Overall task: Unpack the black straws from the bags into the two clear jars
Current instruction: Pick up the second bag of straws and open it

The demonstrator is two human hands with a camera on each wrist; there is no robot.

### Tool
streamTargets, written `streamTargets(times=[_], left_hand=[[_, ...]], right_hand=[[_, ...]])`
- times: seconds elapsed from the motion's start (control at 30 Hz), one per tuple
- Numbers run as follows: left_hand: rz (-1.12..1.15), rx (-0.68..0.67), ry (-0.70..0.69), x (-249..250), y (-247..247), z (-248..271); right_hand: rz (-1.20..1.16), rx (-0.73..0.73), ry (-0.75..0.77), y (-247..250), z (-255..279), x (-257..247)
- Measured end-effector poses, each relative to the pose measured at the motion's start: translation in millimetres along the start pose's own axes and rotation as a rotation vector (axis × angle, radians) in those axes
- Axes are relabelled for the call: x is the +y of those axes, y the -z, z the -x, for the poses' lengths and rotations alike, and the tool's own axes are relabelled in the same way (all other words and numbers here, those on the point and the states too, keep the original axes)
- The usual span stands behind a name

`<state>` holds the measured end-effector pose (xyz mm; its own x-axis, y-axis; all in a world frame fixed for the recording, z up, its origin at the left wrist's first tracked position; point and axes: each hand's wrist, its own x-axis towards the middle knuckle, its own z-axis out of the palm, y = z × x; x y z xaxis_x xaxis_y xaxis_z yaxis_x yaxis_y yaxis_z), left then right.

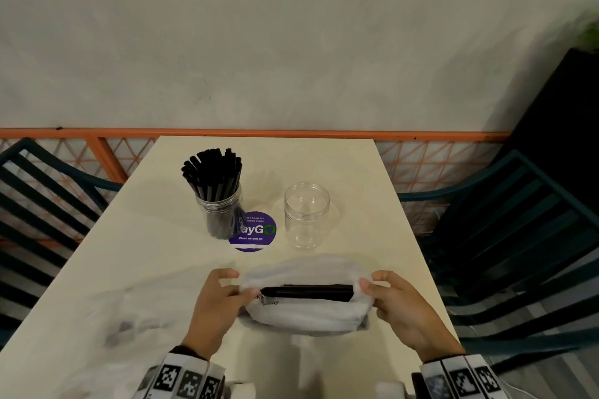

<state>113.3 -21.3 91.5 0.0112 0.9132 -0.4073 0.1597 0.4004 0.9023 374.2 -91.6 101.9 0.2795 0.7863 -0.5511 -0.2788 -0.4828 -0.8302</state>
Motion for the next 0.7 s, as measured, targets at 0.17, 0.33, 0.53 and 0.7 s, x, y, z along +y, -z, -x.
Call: streamTargets(times=[0.17, 0.33, 0.53, 0.7], left_hand=[[0.103, -0.294, 0.182, -4, 26, -3], [0.332, -0.451, 0.240, -10, 33, 0], [0.371, -0.470, 0.249, -6, 24, 1], [0.009, -0.368, 0.117, -3, 16, 9]], right_hand=[[-0.249, -0.126, -0.252, 21, -1, -1], [-0.275, -0.103, -0.282, 26, 4, 2], [-0.307, -0.184, -0.187, 26, 1, 4], [0.067, -0.103, -0.026, 23, 1, 10]])
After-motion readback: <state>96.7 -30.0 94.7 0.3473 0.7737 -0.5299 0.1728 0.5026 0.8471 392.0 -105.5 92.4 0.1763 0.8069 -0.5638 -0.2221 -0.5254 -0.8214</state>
